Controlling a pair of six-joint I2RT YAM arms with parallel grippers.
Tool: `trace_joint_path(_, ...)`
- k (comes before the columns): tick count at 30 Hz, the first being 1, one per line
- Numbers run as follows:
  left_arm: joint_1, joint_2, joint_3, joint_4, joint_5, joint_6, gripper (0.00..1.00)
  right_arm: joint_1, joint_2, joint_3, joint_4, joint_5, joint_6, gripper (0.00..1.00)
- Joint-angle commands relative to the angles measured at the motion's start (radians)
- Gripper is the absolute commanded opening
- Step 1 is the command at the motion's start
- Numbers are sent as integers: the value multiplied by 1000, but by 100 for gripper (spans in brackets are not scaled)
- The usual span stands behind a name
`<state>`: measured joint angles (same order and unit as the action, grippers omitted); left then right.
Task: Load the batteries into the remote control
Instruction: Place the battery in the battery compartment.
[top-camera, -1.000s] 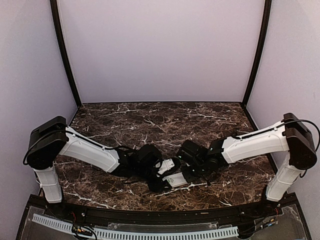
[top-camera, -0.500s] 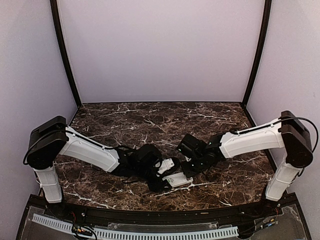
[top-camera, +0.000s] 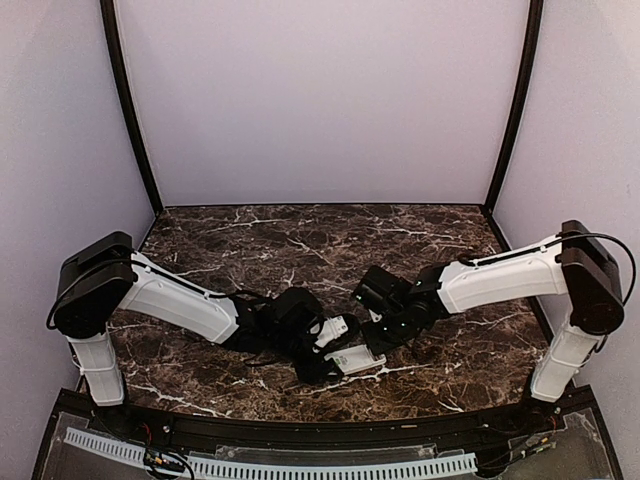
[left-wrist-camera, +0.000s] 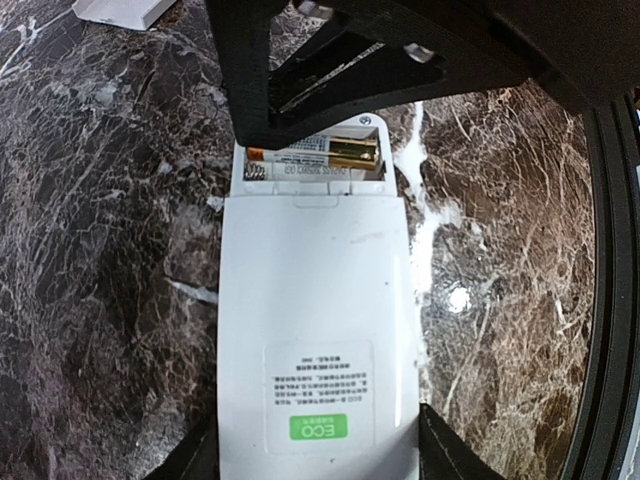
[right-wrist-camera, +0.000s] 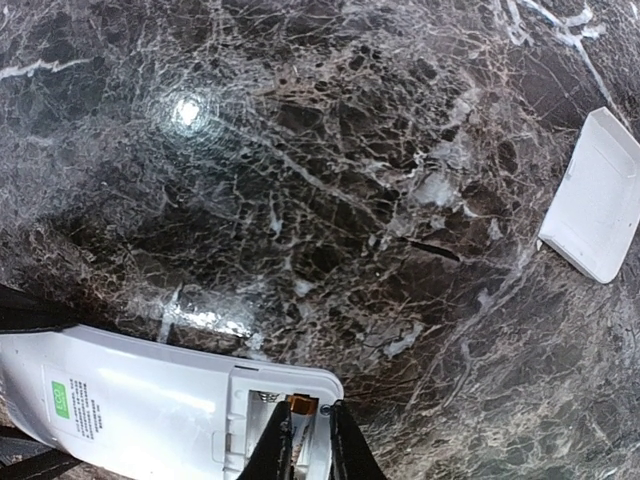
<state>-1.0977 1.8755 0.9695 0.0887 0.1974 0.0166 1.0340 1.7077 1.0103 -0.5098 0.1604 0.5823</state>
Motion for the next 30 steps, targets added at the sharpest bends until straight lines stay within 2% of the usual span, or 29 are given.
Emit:
trace_joint_path(1,3,98,-54,-240,-23,-23,21,19,42,55,-36,-79,-7,12)
trace_joint_path(18,4,102,-51,-242,-20,-23,21,32,41,159,-101,-83,20,14)
trace_joint_path(30,3,101,-51,-242,-14,-23,22,-24,-23,135,-39,-140,94,15)
